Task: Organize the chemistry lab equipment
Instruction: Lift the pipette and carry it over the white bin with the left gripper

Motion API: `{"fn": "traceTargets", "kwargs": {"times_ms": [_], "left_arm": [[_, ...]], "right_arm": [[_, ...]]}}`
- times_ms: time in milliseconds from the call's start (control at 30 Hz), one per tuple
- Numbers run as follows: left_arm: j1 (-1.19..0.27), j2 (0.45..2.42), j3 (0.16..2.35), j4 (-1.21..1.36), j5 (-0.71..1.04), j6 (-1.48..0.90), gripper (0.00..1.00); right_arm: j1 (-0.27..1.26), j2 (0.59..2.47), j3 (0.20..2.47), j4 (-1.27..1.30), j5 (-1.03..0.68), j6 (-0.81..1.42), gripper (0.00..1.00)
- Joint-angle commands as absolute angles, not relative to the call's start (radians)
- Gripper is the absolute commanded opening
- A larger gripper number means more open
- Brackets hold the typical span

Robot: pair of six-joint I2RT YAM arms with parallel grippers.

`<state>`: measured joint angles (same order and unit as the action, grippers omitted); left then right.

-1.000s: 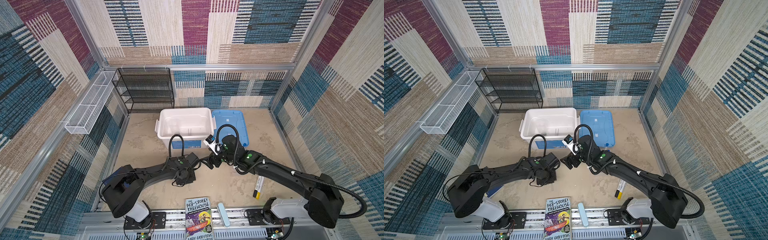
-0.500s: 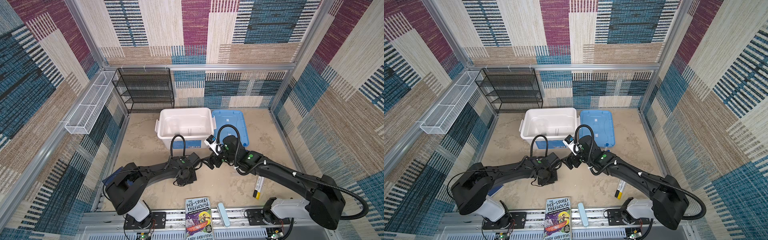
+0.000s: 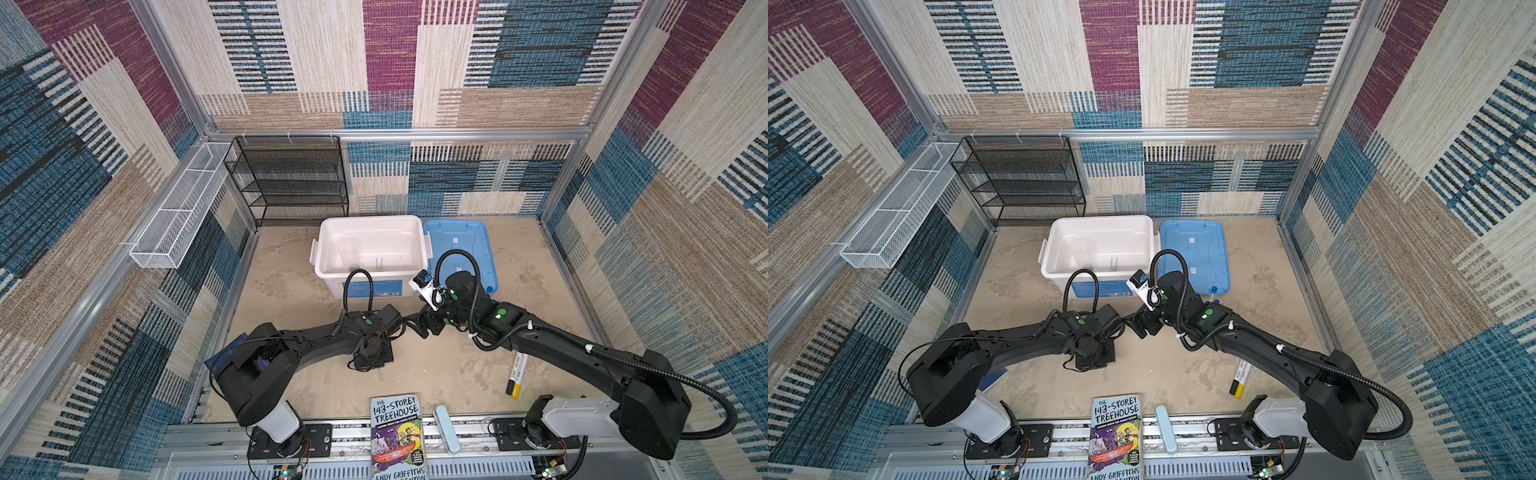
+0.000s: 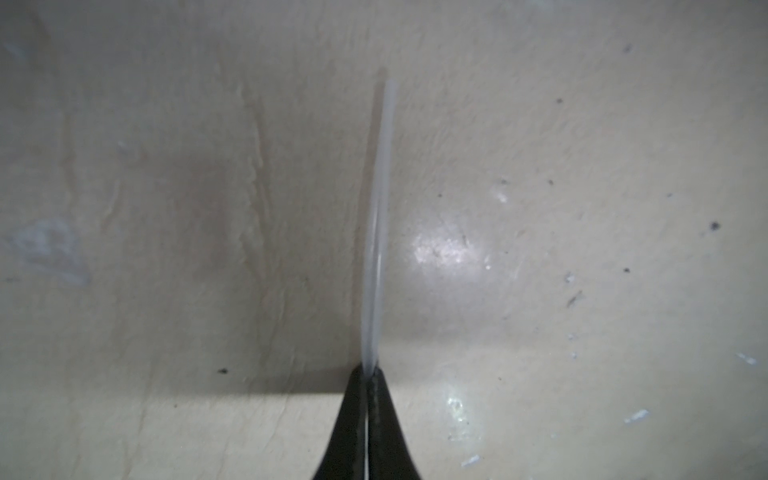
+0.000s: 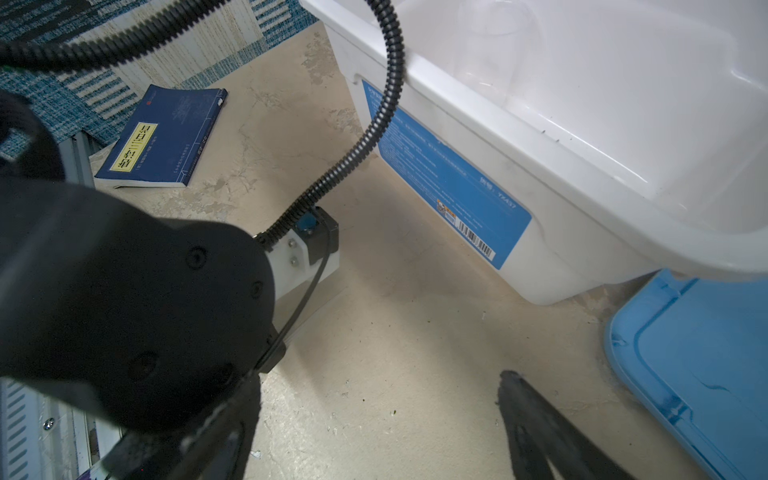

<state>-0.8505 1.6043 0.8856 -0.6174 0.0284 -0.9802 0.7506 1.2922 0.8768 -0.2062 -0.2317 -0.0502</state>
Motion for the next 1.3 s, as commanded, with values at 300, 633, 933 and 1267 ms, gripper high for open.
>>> {"fn": "traceTargets", "kwargs": {"times_ms": [300, 633, 933, 1267], "left_arm": [[-0.848, 1.437, 0.94, -0.642, -0.053, -0.937, 0.02], [-0.769, 1.243, 1.112, -0.732, -0.115, -0.764, 0.02], [-0.619, 1.294, 1.345, -0.704, 0.03, -0.577, 0.02], [-0.575, 1.536, 1.68, -0.734, 0.115, -0.476, 0.02]], "right_arm": [[0.747, 1.231, 0.871, -0.13, -0.271, -0.039, 0.92], [0.641, 1.164, 0.908, -0.088, -0.471, -0.014, 0.98], [0.581, 1.158, 1.019, -0.048, -0.523, -0.044, 0.99], [0.446, 1.239, 1.132, 0.003, -0.592, -0.047, 0.99]]}}
